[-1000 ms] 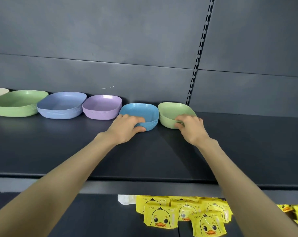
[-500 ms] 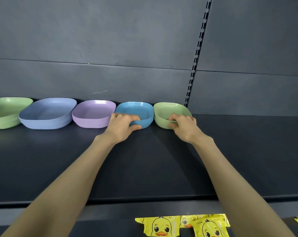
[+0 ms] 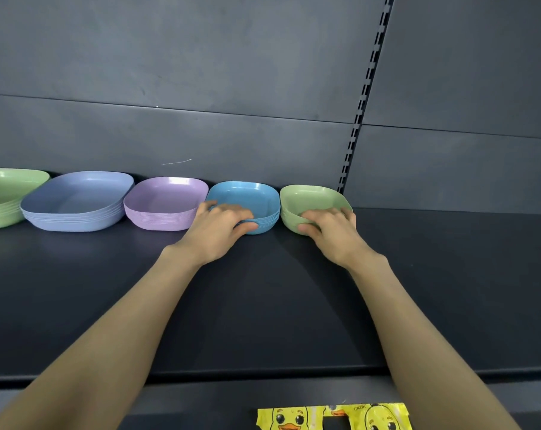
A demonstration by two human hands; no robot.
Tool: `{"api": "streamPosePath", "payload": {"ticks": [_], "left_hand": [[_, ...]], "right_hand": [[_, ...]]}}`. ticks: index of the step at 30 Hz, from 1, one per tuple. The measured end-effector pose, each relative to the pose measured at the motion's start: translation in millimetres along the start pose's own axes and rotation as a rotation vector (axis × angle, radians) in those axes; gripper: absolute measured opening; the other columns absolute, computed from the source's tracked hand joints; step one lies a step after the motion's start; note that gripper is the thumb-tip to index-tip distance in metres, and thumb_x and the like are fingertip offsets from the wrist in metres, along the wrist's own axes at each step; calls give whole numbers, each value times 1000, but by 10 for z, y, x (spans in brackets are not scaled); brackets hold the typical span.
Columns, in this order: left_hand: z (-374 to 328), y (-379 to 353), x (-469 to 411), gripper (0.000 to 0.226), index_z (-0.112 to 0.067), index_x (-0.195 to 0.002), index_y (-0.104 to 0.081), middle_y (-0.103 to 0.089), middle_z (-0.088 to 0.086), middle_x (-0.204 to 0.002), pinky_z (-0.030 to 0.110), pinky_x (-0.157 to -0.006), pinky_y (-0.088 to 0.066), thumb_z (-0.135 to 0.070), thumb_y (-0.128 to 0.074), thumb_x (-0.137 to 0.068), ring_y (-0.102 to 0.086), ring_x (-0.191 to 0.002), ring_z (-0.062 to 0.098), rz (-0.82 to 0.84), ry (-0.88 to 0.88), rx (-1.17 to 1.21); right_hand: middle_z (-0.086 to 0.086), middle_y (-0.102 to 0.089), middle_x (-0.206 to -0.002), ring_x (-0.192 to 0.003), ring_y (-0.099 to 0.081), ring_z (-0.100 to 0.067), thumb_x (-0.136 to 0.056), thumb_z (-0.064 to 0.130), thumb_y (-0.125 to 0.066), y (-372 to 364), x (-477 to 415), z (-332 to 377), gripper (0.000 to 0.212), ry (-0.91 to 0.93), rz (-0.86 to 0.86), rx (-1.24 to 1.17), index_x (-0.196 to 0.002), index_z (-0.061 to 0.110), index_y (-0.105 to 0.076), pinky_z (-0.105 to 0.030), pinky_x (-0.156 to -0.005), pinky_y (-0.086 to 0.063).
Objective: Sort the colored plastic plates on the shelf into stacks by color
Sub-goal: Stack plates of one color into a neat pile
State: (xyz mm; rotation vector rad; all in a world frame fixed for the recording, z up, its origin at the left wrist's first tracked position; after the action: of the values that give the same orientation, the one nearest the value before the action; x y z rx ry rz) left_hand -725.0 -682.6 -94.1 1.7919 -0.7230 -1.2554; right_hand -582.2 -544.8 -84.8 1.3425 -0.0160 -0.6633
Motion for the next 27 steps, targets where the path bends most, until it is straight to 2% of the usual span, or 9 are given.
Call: {"api": "streamPosePath", "payload": {"ticks": [3,7,10,13,18,23,27], "left_hand": [[-28,5,17,24,-22,-85,-54,-60,-8,-91,30,-95,-22,-38,-41,-98,-38,-81,9,-10,-1,-14],[-66,46,17,23,-26,-78,-43,-59,-7,-88,27,-84,-20,-38,-41,-98,-41,-80,12,-36,-5,-16],[-58,41,20,25,-23,-80,-49,-60,-6,-88,27,-80,-18,-38,-42,-98,-49,-85,16,-47,-6,-17],[-65,46,2,27,-18,-81,-54,-61,-4,-87,28,-74,-17,-37,-43,-97,-45,-81,15,-44,-5,-32],[-76,67,3,25,-25,-76,-43,-59,-6,-86,28,-71,-15,-37,-43,-98,-40,-79,12,-41,7,-35],[-85,72,23,24,-25,-76,-46,-58,-6,-84,28,-72,-15,-36,-44,-97,-43,-79,14,-53,1,-20],[-101,61,13,26,-17,-81,-56,-54,-7,-81,28,-74,-17,-35,-44,-98,-40,-77,14,-50,10,-18]], "right_hand": [[4,-47,-70,-86,-45,-22,-98,27,-46,-11,-12,37,24,16,22,14,-83,12,-55,-41,-104,-20],[4,-48,-76,-90,-46,-23,-98,28,-46,-13,-37,36,23,21,36,16,-85,11,-55,-42,-104,-20],[4,-50,-77,-90,-45,-23,-98,28,-47,-36,-39,15,24,45,29,9,-85,10,-55,-43,-104,-22],[6,-47,-75,-89,-45,-23,-98,28,-47,-45,-41,14,24,56,23,-18,-82,11,-54,-42,-103,-23],[5,-49,-78,-89,-45,-24,-98,29,-47,-43,-53,17,24,60,33,-25,-79,14,-50,-42,-102,-23],[4,-50,-83,-94,-43,-23,-97,30,-47,-19,-48,-3,22,53,36,-13,-78,18,-47,-43,-105,-19],[2,-52,-87,-97,-43,-25,-98,30,-46,-19,-43,-11,23,45,48,15,-85,12,-53,-43,-106,-18]]}}
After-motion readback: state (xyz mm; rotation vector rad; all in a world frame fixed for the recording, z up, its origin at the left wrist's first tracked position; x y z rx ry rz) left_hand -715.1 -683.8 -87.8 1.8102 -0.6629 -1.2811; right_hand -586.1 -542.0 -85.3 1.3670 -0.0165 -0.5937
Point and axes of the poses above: each hand's wrist, its own x-axis away from the middle knuckle, its own y-axis out of the back of the hand, z = x × y, the point moved 6 cm from there along -x, towards the middle knuckle
